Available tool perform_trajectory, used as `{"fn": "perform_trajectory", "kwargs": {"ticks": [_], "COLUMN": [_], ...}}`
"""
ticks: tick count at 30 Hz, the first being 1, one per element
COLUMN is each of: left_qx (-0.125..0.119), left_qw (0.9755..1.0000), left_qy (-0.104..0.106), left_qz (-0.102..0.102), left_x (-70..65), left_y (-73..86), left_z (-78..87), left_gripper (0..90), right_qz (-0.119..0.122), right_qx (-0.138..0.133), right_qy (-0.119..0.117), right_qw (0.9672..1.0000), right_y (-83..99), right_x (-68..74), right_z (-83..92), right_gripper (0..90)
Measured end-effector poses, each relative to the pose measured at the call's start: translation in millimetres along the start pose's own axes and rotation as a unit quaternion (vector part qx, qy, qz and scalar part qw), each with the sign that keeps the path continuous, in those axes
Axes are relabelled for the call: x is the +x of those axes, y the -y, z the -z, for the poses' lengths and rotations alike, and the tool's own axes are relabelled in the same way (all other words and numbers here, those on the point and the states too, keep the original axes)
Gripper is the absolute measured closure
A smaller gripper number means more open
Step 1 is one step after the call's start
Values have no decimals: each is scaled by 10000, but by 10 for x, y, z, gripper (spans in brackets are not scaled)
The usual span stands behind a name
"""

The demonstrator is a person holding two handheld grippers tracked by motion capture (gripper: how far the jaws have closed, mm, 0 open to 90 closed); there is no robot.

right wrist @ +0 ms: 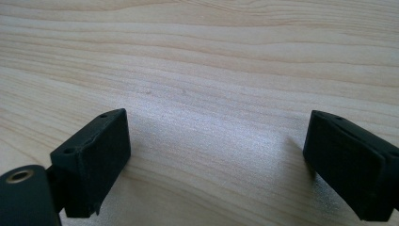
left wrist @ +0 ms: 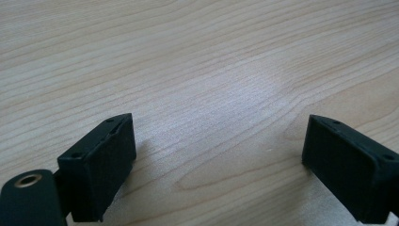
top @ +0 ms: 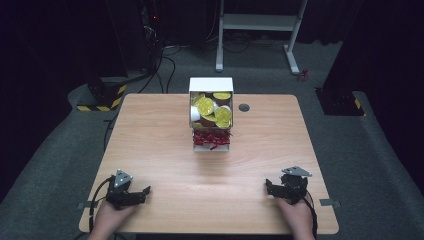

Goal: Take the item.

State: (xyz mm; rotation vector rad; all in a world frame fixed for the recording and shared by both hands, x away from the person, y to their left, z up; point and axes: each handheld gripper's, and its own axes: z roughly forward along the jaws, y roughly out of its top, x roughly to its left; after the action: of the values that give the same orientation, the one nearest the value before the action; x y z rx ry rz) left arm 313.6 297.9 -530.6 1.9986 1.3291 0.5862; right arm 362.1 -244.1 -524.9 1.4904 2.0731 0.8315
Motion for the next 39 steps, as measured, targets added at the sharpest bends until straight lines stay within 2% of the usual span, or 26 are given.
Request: {"fn": "perform_trajectory", "kwargs": {"ticks": [11,15,18,20,24,28,30,31,36,39], "left_qx": [69,80,104,151,72,82,82,82,74,67], "left_qw": [9999,10000,9998,9998,9999,9999,9999,9999,9999,9999], "left_qy": [-101,16,83,59,-82,-86,-89,-92,-102,-102], "left_qz": [82,-38,-129,-99,36,53,55,58,64,59], "left_x": [-4,26,70,94,149,150,150,149,146,147], "left_y": [-17,-46,-91,-123,-147,-145,-145,-145,-143,-142], "left_z": [-10,-36,-80,-105,-155,-155,-156,-156,-155,-155], "left_gripper": [83,83,80,73,66,63,62,61,62,62], "right_qz": [10,59,1,-34,-24,-47,-18,-82,-38,-68], "right_qx": [34,-17,-27,-53,-187,-161,-213,-239,-520,-534], "right_qy": [-72,-92,-168,-195,-193,-194,-245,-258,-396,-428], "right_qw": [10000,9999,9999,9998,9996,9997,9995,9993,9979,9976], "right_y": [-3,-16,-15,-19,-33,-25,-29,-31,-72,-91], "right_x": [-14,-32,-55,-55,-94,-93,-103,-100,-89,-69], "right_z": [19,37,43,57,85,70,80,91,162,169], "right_gripper": [90,90,90,91,94,93,93,93,92,93]}}
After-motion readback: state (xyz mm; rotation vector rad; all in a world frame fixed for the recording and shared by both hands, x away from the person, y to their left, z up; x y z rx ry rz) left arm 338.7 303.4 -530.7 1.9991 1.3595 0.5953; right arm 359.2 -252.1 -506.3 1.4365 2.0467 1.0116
